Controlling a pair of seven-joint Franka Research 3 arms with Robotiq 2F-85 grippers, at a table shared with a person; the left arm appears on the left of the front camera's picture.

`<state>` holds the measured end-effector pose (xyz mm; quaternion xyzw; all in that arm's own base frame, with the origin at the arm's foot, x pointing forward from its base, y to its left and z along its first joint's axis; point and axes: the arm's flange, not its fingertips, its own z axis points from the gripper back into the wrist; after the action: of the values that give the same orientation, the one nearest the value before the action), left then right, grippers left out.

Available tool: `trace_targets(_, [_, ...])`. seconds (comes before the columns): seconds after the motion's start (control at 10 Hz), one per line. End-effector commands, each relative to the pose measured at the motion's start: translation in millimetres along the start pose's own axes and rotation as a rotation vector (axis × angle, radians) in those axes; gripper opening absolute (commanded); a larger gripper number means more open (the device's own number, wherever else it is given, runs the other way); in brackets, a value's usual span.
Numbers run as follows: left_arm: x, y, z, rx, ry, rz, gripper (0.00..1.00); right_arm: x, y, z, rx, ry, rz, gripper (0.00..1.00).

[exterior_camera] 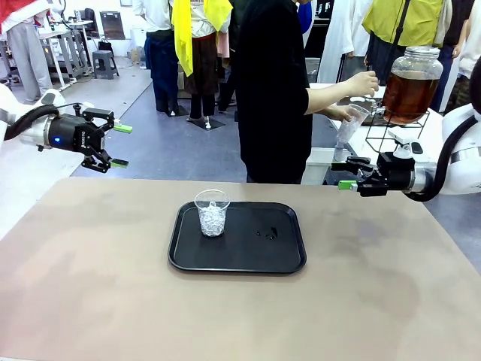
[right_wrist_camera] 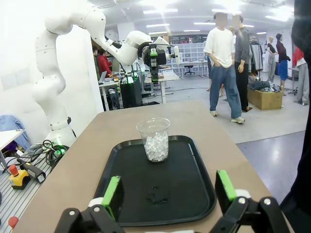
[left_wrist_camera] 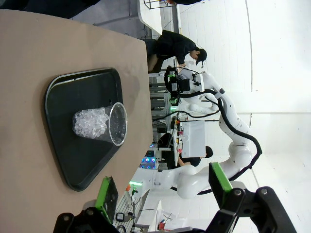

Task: Pour the drink into the iced cup.
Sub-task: Pick up the iced cup indicated by the human and present it to them.

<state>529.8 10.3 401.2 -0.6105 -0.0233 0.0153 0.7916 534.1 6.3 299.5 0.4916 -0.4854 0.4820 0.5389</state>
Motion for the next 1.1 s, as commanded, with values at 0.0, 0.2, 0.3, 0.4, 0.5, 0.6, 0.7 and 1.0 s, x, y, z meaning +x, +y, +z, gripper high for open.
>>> trace_targets(0.0, [-1.5,-1.0,-0.2,0.002,-0.002,0.000,1.00,3.4,-1.2,-2.3,0.004,0.001,0.003,1.00])
trace_targets(0.2, [-1.5,-1.0,-0.2,0.002,-0.002,0.000,1.00,3.4,-1.2,-2.3,0.004,0.001,0.003,1.00])
trace_targets(0.3, [-1.5,-1.0,-0.2,0.002,-0.002,0.000,1.00,3.4,-1.2,-2.3,0.004,0.001,0.003,1.00])
trace_targets(0.4, [-1.5,-1.0,-0.2,0.002,-0.002,0.000,1.00,3.4,-1.2,-2.3,0.004,0.001,0.003,1.00])
trace_targets(0.5, [-1.5,-1.0,-0.2,0.002,-0.002,0.000,1.00,3.4,-1.2,-2.3,0.004,0.001,0.003,1.00])
trace_targets(0.6, [-1.5,-1.0,-0.2,0.002,-0.002,0.000,1.00,3.4,-1.2,-2.3,0.004,0.001,0.003,1.00])
trace_targets(0.7, [-1.5,-1.0,-0.2,0.002,-0.002,0.000,1.00,3.4,-1.2,-2.3,0.004,0.001,0.003,1.00])
trace_targets(1.0, [-1.5,-1.0,-0.2,0.002,-0.002,0.000,1.00,3.4,-1.2,-2.3,0.004,0.001,0.003,1.00])
